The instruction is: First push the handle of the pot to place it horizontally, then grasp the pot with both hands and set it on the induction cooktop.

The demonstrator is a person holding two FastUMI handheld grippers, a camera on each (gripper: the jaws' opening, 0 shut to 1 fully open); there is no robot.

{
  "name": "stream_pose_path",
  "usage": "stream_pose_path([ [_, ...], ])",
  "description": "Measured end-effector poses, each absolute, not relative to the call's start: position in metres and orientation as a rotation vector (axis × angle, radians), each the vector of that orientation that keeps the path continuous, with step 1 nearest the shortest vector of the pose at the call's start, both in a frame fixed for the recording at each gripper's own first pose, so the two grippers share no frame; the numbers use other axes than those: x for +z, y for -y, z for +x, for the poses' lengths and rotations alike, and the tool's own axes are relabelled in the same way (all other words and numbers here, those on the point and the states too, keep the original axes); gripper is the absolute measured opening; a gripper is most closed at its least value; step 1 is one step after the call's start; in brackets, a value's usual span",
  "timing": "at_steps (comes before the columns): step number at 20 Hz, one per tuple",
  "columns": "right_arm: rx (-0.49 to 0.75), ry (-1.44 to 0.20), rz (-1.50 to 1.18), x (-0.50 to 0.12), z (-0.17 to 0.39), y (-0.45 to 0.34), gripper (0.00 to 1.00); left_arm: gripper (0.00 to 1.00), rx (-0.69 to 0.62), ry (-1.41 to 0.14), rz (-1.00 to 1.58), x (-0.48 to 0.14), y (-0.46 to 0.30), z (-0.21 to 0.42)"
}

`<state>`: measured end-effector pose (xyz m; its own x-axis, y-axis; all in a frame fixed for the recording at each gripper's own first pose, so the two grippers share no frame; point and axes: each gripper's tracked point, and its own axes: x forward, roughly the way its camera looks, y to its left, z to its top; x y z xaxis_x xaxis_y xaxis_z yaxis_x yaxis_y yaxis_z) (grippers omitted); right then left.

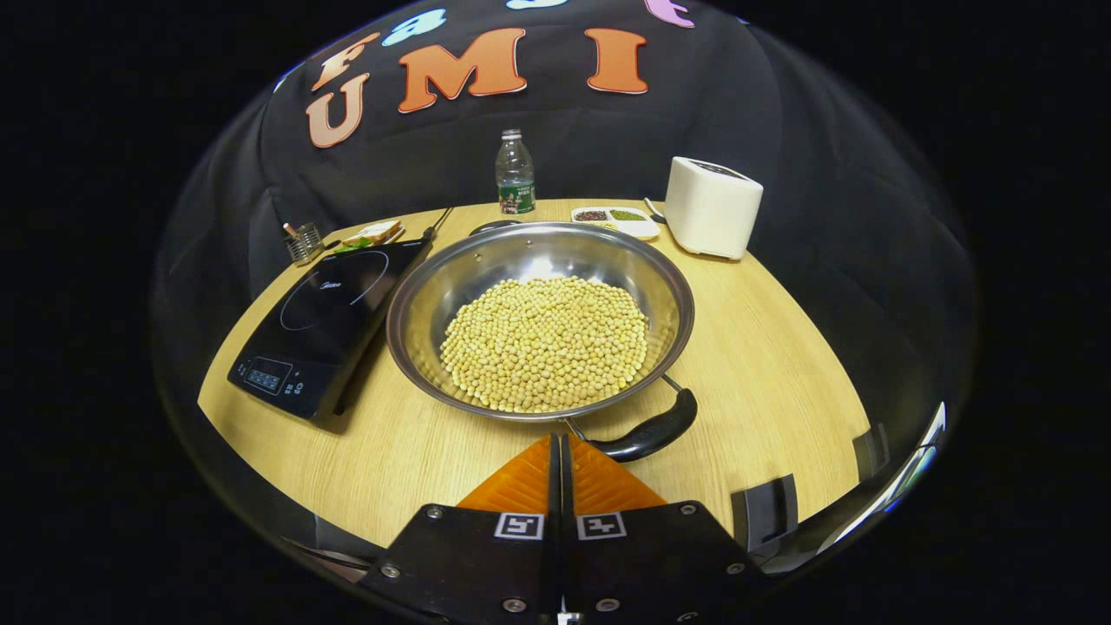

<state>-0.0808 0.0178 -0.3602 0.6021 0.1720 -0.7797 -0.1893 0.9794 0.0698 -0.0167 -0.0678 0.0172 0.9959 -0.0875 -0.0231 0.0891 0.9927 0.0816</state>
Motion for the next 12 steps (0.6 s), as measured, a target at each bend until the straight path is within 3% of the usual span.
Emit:
stream_pose_path([
  [12,0.122,-0.887,-0.008,-0.371,-0.050,0.016,0.00,0.97,-0.093,-0.034,0.070,0.009,0.077,-0.009],
])
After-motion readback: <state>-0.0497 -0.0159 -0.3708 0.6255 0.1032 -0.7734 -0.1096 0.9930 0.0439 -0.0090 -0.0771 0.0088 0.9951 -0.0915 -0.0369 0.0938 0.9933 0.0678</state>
